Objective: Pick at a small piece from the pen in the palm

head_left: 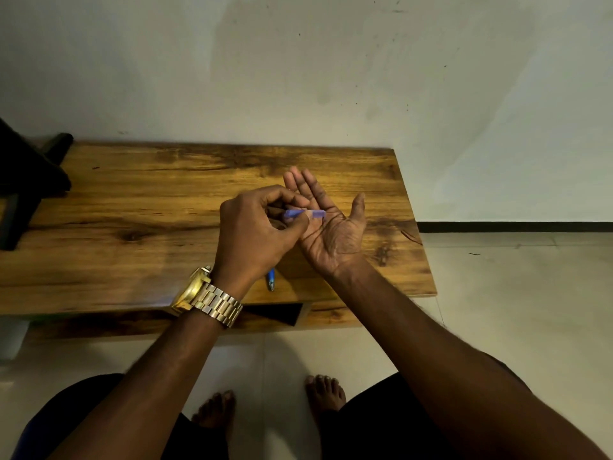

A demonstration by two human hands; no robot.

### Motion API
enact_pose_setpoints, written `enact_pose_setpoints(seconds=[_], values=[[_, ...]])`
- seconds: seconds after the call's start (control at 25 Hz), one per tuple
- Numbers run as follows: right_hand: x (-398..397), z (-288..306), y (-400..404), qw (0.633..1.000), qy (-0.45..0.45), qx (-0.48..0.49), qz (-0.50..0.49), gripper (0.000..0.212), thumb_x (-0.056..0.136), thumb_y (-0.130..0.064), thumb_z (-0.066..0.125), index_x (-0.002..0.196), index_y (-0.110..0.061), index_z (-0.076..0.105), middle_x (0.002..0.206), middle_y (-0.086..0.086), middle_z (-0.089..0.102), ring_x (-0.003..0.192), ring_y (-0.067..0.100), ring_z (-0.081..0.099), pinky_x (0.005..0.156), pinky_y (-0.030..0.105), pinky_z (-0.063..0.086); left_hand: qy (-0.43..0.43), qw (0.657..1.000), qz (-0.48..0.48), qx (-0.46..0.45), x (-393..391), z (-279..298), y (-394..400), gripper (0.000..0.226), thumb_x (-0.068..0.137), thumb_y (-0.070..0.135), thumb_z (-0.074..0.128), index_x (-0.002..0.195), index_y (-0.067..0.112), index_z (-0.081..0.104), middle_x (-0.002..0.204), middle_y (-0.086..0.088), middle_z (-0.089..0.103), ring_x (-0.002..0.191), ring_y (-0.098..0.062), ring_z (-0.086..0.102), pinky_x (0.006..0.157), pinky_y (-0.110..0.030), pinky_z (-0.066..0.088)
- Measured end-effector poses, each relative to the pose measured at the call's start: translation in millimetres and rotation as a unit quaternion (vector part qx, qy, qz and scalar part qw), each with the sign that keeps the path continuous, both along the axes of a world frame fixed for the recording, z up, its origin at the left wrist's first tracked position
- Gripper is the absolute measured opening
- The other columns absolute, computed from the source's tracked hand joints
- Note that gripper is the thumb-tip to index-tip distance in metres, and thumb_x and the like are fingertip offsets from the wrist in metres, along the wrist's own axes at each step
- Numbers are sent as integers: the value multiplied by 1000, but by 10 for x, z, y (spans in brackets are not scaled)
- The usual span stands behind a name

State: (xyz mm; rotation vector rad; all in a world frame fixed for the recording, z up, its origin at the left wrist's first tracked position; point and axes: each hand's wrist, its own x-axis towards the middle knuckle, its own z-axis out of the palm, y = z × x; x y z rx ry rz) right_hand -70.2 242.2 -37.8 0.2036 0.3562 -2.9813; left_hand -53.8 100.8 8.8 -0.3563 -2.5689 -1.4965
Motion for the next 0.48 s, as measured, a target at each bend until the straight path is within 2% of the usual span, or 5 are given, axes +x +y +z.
enact_pose_setpoints(seconds=[0.12, 0.24, 0.28, 0.4, 0.48], values=[[-4, -22, 4, 1000, -5, 0, -4, 107, 102, -81, 20, 148, 11, 51, 164, 27, 48, 157, 40, 44, 108, 54, 50, -7, 1000, 4, 0, -11, -15, -24, 19, 88, 27, 89, 107, 23, 85, 100, 14, 83, 87, 1, 78, 78, -25, 67], [-3, -50, 8, 1000, -12, 18, -5, 106, 103, -81, 20, 137, 10, 63, 150, 23, 58, 127, 38, 72, 99, 50, 62, -3, 1000, 0, 16, -1, -9, -33, 21, 88, 24, 89, 108, 21, 85, 102, 14, 83, 86, -3, 79, 75, -27, 68], [-1, -58, 11, 1000, -17, 22, -5, 106, 102, -81, 20, 136, 9, 64, 149, 23, 59, 120, 38, 76, 99, 50, 62, 1, 1000, -5, 24, 4, -3, -33, 22, 88, 24, 90, 109, 21, 84, 102, 14, 83, 86, -4, 79, 74, -25, 67], [5, -90, 5, 999, -30, 33, -4, 106, 102, -82, 20, 139, 9, 62, 147, 24, 63, 130, 37, 68, 109, 53, 55, 21, 999, -30, 20, 18, 11, -62, 26, 87, 21, 90, 113, 20, 83, 100, 13, 82, 83, -4, 77, 71, -14, 62], [3, -114, -6, 998, -39, 46, -5, 105, 103, -81, 22, 135, 9, 65, 138, 28, 71, 125, 39, 72, 111, 54, 53, 38, 998, -46, 7, 26, 9, -91, 28, 88, 18, 90, 115, 20, 83, 94, 11, 81, 81, -5, 76, 71, -11, 59]])
